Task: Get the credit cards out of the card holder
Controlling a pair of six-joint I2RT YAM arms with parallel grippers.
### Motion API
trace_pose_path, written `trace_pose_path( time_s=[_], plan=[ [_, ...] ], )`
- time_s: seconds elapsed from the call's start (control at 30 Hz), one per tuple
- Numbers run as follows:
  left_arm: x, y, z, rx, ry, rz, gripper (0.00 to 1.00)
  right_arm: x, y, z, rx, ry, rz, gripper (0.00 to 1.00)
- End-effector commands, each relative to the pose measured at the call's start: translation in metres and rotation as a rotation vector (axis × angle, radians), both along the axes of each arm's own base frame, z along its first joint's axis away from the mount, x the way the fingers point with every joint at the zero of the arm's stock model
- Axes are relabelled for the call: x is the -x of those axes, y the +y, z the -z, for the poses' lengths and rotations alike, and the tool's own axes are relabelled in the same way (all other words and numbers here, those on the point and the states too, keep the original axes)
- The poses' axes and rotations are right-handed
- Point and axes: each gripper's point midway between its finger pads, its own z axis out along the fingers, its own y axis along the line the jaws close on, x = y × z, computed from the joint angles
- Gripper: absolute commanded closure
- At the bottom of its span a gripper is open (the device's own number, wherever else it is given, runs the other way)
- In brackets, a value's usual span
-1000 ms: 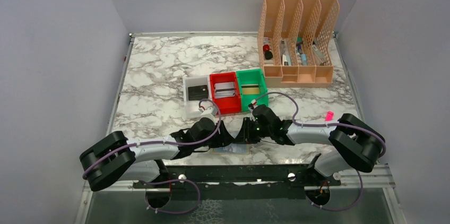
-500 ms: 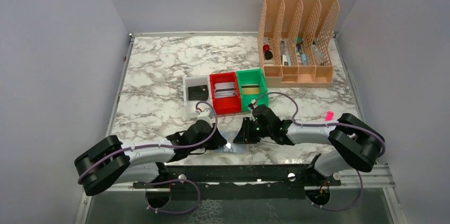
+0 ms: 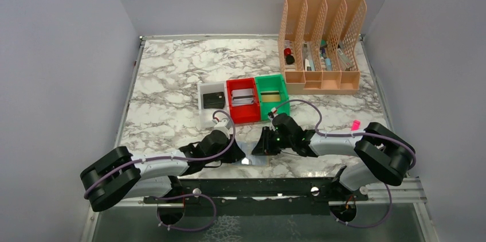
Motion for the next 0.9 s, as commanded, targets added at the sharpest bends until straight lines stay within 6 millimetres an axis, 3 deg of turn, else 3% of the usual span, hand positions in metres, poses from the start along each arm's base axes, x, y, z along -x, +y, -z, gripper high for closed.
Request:
trace_pose_path(
  time_s=[0.0,0.37,0.53,0.87],
  plan=[
    [0.006,-0.016,-0.013,0.067,-0.004,0.068,0.81,0.007,-0.027,0.035,0.145,0.036,0.041,0.74],
    [0.002,-0.007,-0.01,0.05,-0.018,0.023,1.0,0.006,-0.031,0.034,0.162,0.026,0.058,0.74],
    [-0.001,0.006,-0.003,-0.031,-0.02,-0.006,1.0,0.002,-0.034,0.03,0.167,0.005,0.078,0.74],
    [-0.006,0.016,-0.008,-0.061,-0.054,-0.039,1.0,-0.001,-0.038,0.026,0.171,-0.01,0.102,0.72]
  ],
)
